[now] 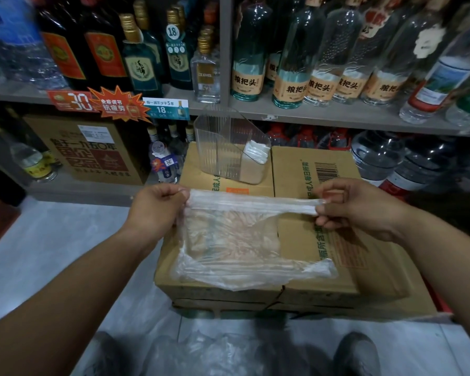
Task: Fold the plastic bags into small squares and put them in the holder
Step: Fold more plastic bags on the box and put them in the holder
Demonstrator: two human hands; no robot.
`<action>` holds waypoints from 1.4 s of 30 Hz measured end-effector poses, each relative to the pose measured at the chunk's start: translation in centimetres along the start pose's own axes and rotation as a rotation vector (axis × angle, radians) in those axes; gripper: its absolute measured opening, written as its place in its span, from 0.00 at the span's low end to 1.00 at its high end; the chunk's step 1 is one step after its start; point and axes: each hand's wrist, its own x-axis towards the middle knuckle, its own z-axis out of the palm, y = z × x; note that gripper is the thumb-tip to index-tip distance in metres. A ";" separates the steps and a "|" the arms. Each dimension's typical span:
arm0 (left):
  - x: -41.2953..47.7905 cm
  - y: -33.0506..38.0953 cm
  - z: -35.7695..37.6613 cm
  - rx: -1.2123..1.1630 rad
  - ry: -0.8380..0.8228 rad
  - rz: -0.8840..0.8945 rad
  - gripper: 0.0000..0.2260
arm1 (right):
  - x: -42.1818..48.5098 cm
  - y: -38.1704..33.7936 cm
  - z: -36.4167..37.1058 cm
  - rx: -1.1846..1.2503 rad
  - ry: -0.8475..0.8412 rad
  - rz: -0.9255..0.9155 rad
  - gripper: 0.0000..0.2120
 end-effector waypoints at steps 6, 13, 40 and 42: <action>0.0 0.2 0.0 -0.027 -0.043 -0.009 0.05 | 0.8 0.9 -0.5 0.046 0.107 0.082 0.05; 0.2 -0.1 0.0 -0.039 -0.035 -0.040 0.06 | 1.4 1.5 0.2 -0.066 0.277 0.003 0.03; -8.1 0.3 -3.4 -0.041 -0.202 -0.290 0.09 | -6.0 4.1 2.7 -0.208 0.204 0.079 0.05; -7.9 0.2 -3.4 -0.024 -0.188 -0.299 0.10 | -6.2 4.2 2.5 -0.225 0.209 0.094 0.06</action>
